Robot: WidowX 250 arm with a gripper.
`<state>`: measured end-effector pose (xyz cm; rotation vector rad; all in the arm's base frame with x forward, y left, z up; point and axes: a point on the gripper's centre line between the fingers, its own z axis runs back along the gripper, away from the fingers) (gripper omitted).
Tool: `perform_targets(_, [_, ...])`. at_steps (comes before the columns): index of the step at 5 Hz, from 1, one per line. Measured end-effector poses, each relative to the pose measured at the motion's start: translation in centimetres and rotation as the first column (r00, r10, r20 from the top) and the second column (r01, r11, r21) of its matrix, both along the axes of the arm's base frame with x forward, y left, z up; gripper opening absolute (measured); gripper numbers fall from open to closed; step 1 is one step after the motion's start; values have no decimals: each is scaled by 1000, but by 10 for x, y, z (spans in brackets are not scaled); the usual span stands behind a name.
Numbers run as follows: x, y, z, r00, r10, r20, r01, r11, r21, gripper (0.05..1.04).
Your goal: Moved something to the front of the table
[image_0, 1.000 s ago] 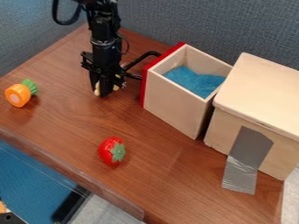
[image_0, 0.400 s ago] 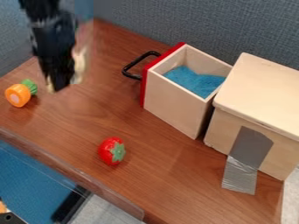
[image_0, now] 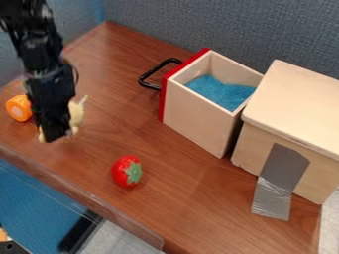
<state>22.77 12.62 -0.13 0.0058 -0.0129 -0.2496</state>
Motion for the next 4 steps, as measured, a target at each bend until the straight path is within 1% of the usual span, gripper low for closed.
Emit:
perform_targets(1, [1,2,-3,1000,15,3,-15,1000,18,329])
perform_targets(2, [0,3,-2,1000,15,0,-14,1000,20,638])
perform_targets(3, [-5,11,28,998,45,40,-45,999,4,929])
perform_targets(4, [-7,18,55,995,69,75,-67,997,-26,1009])
